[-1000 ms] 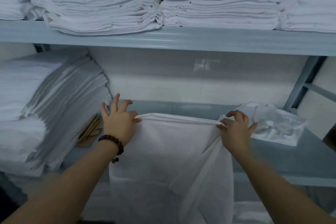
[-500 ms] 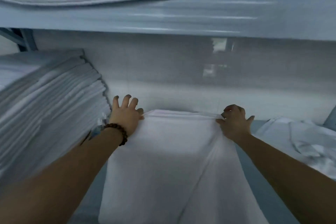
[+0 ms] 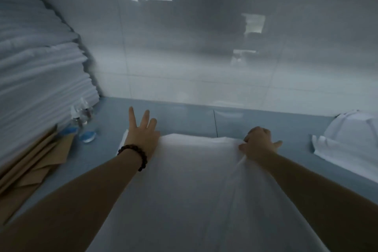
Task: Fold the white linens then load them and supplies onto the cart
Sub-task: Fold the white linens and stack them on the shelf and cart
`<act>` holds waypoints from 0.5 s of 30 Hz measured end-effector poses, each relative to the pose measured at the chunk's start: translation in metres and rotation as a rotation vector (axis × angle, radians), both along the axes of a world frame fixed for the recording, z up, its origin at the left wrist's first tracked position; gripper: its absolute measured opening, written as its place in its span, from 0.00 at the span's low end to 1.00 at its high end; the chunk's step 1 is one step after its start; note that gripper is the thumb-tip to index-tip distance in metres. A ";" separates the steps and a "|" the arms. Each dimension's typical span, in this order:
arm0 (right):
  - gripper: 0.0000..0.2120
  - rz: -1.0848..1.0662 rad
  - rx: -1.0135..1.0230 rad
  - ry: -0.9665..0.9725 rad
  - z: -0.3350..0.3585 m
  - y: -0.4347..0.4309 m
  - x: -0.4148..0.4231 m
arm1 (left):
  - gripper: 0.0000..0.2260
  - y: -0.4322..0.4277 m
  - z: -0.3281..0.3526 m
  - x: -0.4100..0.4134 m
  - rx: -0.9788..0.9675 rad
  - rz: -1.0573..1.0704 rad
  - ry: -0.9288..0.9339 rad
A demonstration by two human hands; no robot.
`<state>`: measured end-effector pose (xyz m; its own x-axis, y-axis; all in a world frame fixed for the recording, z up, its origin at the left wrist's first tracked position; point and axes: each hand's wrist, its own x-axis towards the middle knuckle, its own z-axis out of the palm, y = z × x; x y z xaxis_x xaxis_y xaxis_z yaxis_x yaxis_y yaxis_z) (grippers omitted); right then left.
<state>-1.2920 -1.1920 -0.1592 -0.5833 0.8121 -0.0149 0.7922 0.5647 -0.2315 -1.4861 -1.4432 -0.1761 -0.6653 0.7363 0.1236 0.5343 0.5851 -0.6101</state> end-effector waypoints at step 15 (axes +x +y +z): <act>0.27 0.205 0.266 0.039 0.007 -0.051 0.022 | 0.35 0.001 -0.056 0.145 0.389 0.136 -0.663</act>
